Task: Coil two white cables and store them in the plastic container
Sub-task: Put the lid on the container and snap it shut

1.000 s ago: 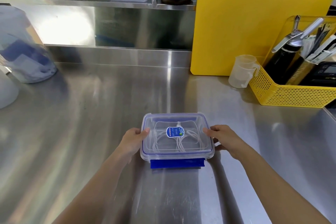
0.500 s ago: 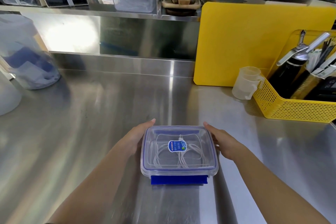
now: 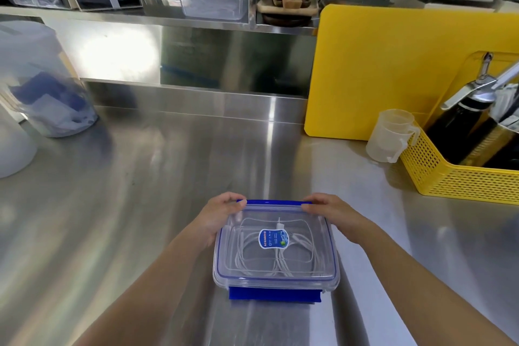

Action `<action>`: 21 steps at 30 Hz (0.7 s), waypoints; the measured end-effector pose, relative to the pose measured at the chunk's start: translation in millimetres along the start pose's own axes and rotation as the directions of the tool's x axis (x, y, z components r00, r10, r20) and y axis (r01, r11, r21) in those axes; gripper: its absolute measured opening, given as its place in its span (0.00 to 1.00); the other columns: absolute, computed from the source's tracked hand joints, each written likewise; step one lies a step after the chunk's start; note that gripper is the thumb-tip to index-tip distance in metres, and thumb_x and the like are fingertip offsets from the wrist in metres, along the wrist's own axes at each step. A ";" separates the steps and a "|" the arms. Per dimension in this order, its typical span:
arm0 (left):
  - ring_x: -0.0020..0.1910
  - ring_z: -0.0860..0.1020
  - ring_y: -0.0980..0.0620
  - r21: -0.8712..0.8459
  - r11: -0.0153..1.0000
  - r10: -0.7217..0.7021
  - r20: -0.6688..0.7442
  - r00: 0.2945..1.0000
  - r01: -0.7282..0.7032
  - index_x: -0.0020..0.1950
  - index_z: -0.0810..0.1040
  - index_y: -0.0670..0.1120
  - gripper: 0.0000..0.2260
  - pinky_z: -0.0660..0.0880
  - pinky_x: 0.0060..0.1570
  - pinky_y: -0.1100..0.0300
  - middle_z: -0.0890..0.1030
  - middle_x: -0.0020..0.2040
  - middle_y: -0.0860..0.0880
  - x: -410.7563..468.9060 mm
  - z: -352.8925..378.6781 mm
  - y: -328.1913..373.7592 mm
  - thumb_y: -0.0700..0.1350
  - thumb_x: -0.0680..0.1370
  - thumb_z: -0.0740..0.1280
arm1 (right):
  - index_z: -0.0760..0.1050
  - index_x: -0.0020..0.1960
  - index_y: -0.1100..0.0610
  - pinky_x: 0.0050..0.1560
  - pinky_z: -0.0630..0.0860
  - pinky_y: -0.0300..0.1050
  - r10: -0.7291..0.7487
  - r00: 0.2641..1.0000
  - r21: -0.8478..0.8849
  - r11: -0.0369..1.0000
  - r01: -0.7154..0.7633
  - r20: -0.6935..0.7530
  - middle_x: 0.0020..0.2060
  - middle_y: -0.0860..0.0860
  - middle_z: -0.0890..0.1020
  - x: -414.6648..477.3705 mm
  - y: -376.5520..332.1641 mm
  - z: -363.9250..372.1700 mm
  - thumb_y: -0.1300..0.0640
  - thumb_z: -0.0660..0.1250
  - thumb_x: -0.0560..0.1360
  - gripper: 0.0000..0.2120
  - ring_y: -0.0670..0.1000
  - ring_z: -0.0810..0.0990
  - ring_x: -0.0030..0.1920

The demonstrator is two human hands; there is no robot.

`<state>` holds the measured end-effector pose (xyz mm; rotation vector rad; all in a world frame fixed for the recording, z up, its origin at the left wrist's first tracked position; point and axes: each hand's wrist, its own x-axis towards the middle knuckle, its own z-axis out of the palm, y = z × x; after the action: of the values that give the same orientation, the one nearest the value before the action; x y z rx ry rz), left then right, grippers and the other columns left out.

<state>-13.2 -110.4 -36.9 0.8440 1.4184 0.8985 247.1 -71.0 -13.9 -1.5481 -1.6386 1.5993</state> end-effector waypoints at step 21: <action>0.66 0.71 0.39 0.679 -0.541 0.267 0.698 0.665 -0.496 0.71 0.57 0.50 0.38 0.65 0.62 0.35 0.72 0.68 0.42 -96.3 67.5 -39.0 0.55 0.67 0.73 | 0.74 0.49 0.52 0.43 0.76 0.41 -0.213 0.975 -0.318 0.921 0.224 0.069 0.43 0.48 0.79 16.6 -0.6 9.3 0.51 0.68 0.72 0.08 0.48 0.78 0.44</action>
<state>58.7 -211.0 -30.0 3.0730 1.3569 -0.2765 233.6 -60.9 -22.8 -1.4256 -2.0955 1.2939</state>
